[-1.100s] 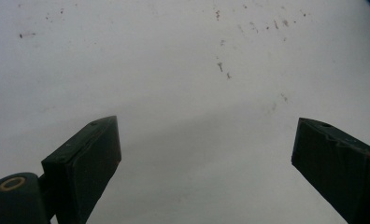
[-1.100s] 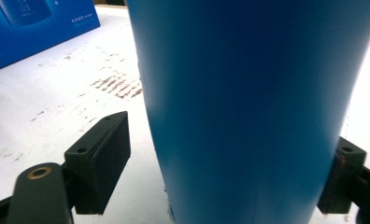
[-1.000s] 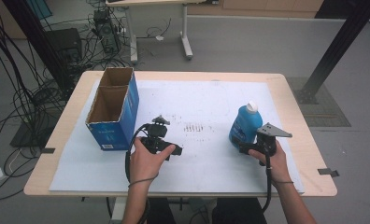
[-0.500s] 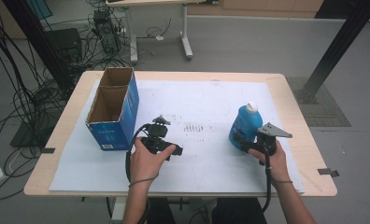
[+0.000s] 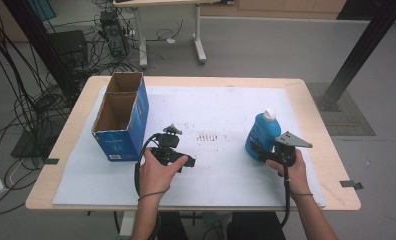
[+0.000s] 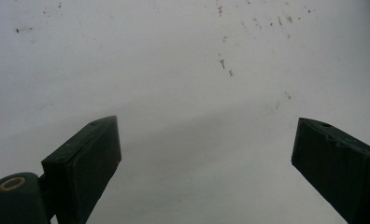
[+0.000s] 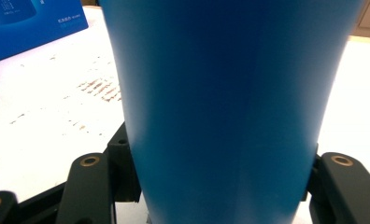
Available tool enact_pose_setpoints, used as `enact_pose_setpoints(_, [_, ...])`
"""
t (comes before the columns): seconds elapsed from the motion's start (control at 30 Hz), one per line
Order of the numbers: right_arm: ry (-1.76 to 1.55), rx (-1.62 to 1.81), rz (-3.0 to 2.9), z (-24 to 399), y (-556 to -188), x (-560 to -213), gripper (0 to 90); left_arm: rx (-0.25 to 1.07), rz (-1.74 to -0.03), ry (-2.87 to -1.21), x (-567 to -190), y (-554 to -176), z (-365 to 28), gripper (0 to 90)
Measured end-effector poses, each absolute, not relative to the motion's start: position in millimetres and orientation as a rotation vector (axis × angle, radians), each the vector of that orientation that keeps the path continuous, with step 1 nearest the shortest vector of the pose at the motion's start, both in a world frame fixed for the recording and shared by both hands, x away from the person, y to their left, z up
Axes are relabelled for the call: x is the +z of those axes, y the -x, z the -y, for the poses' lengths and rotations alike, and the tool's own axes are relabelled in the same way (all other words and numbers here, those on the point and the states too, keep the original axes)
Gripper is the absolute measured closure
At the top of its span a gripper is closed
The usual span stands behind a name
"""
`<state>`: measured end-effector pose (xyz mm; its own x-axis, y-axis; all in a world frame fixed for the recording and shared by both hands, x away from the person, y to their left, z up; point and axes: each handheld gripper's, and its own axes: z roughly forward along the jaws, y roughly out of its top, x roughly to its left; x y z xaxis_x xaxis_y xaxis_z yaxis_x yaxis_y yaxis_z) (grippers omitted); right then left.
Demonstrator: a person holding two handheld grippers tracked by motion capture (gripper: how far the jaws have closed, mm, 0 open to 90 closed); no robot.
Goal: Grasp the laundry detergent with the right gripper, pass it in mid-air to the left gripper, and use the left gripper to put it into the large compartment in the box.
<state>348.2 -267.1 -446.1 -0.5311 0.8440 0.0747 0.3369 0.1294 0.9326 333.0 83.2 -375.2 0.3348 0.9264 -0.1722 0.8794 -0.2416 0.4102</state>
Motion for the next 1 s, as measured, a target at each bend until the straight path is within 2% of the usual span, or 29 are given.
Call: enact_pose_setpoints(1.0, [-1.108, 1.408, -1.933, 268.4, -348.4, -447.8, 40.6, 0.148, -1.585, -2.169, -374.1, -332.1, -83.3, 8.6])
